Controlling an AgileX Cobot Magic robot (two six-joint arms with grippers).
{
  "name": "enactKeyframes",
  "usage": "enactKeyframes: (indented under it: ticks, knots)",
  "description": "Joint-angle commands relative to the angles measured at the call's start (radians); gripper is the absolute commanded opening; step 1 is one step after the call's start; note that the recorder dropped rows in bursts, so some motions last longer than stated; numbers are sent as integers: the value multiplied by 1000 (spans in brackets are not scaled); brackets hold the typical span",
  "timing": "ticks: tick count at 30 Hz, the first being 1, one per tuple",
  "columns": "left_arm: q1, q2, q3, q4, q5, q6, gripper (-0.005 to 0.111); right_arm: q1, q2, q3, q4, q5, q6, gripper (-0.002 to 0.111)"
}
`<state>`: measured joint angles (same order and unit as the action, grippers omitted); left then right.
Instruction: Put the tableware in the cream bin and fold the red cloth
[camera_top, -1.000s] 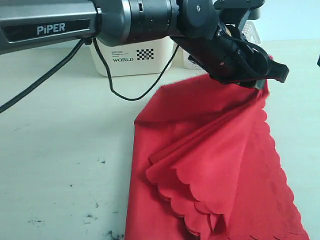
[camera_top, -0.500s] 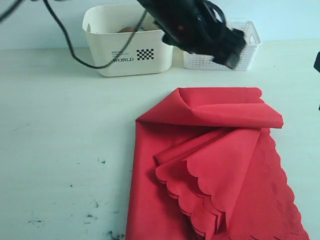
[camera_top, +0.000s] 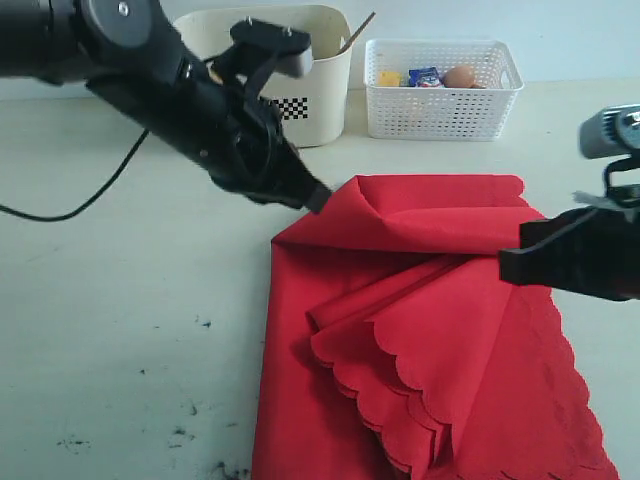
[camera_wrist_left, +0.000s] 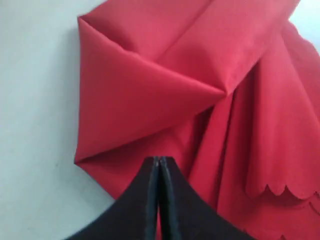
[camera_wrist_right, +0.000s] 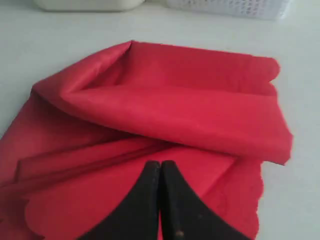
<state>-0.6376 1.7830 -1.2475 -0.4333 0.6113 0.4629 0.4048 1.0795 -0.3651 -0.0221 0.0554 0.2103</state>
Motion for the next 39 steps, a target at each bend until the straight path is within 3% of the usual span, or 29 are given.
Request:
enactKeyframes:
  ticks: [1,5,7,11,12,16,24,30,33,39]
  knots:
    - [-3,47,117,-266,-80,282,2,121,177,-37,5,-140,-8,0]
    - [-3,142,124,-565,-34,584,2,142,318,-109,5,-131,-8,0]
    - [-3,180,122,-702,-91,746,2,142,367,-119,2,-136,-8,0]
    - [9,245,64,-765,-598,759,2,142,401,-123,-3,-133,-8,0]
    - [19,252,49,-787,-655,740,2,142,401,-123,-3,-133,-8,0]
    - [62,259,11,-789,-511,722,2,142,401,-123,-3,-103,-8,0]
    - [69,181,22,-617,14,682,2,142,424,-136,-45,-160,-8,0]
    - [61,89,145,-599,-48,666,2,140,540,-240,-45,-152,-55,0]
    - [13,92,191,-682,-57,779,2,140,553,-281,-45,-121,-60,0]
    - [-95,198,149,-814,-264,958,2,140,494,-294,-45,-31,-117,0]
